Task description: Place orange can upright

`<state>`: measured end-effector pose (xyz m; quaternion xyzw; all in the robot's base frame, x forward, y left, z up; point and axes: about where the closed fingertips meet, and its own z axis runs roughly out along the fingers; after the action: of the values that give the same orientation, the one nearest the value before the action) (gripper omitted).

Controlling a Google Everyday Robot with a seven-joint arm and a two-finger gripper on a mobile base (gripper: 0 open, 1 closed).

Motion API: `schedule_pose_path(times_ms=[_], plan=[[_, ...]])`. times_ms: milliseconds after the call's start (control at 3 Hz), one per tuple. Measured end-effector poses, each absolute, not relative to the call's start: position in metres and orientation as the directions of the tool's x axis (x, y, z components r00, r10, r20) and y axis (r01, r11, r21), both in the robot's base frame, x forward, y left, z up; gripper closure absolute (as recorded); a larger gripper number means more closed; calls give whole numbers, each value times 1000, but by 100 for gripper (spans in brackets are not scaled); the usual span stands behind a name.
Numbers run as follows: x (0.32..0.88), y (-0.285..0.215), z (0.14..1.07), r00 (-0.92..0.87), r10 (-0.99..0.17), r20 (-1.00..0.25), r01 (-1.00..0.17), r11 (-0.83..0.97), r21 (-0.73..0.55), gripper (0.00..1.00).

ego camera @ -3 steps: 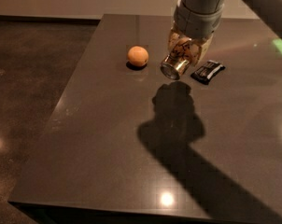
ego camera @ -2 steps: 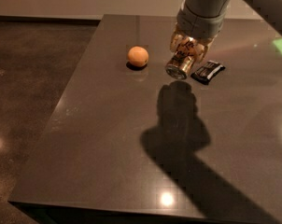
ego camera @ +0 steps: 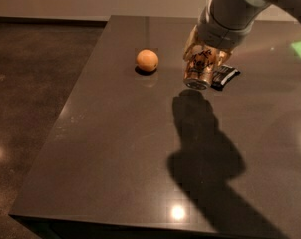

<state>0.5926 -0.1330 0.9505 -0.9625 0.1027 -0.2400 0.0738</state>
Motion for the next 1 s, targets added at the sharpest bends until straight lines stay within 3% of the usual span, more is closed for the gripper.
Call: schedule_pose_path(times_ms=[333, 1000], plan=[[582, -132, 947, 845, -81, 528, 14, -985, -174, 100], [569, -126, 945, 820, 3, 572, 170, -956, -239, 100]])
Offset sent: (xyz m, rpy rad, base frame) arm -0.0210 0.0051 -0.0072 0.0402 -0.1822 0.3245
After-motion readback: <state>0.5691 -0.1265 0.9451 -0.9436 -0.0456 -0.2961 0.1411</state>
